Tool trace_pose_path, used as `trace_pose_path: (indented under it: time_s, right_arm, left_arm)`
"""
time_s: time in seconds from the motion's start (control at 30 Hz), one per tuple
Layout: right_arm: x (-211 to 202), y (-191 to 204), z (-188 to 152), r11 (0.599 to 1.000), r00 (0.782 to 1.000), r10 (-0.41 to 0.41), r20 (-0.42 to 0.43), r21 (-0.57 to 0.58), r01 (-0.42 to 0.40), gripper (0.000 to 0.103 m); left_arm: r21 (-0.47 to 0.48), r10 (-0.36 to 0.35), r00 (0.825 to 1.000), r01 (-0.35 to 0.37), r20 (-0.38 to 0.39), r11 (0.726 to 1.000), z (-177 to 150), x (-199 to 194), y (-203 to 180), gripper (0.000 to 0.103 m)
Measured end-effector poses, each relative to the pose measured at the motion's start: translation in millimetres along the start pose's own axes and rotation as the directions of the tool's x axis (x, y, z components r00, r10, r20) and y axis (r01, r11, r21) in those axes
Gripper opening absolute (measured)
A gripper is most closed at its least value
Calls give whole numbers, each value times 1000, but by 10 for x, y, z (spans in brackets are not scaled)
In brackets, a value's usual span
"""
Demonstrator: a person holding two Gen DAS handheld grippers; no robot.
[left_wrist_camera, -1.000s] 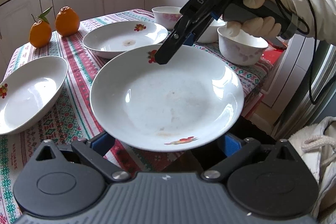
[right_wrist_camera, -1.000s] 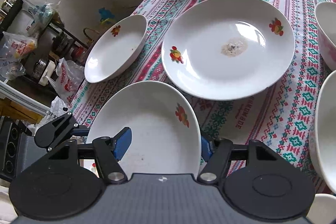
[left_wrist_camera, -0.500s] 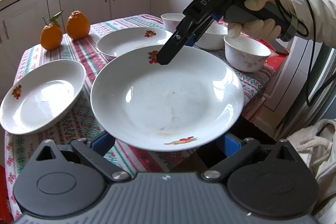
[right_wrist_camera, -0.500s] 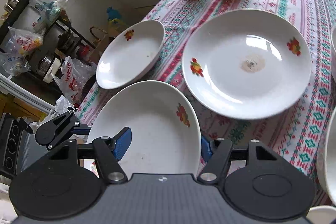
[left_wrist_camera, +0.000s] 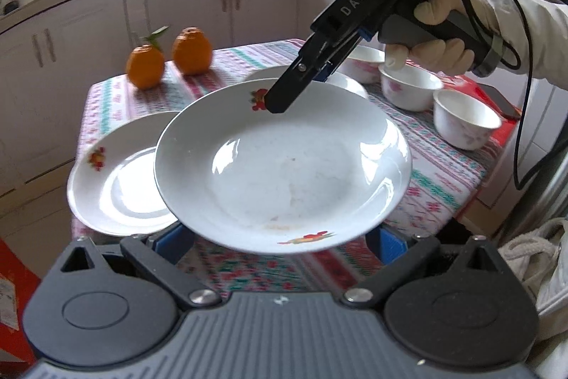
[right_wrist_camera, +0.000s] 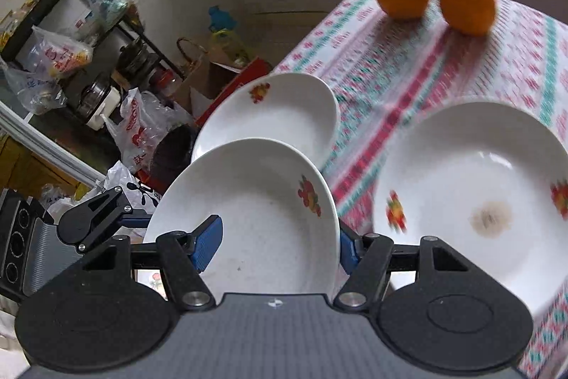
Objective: Organize plates and bowls
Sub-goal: 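Lower the held plate with both tools onto the other white plate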
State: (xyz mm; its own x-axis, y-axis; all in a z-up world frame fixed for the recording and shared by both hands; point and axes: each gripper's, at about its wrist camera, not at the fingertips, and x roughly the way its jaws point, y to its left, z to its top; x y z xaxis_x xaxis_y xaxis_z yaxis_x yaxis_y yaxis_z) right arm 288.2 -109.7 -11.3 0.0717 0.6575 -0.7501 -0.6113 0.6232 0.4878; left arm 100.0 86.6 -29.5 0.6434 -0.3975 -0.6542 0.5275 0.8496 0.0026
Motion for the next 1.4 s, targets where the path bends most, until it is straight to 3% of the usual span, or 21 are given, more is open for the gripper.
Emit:
trace_pose_path:
  time_s: [0.47, 1.4]
  right_arm:
    - [580, 59, 598, 997, 998, 43, -51, -64, -46, 71]
    - [963, -77, 894, 998, 996, 14, -89, -52, -19, 71]
  left_arm:
    - [-61, 99, 995, -99, -17, 993, -31, 43, 493, 101]
    - [-131, 76, 997, -80, -32, 988, -49, 222, 903, 101]
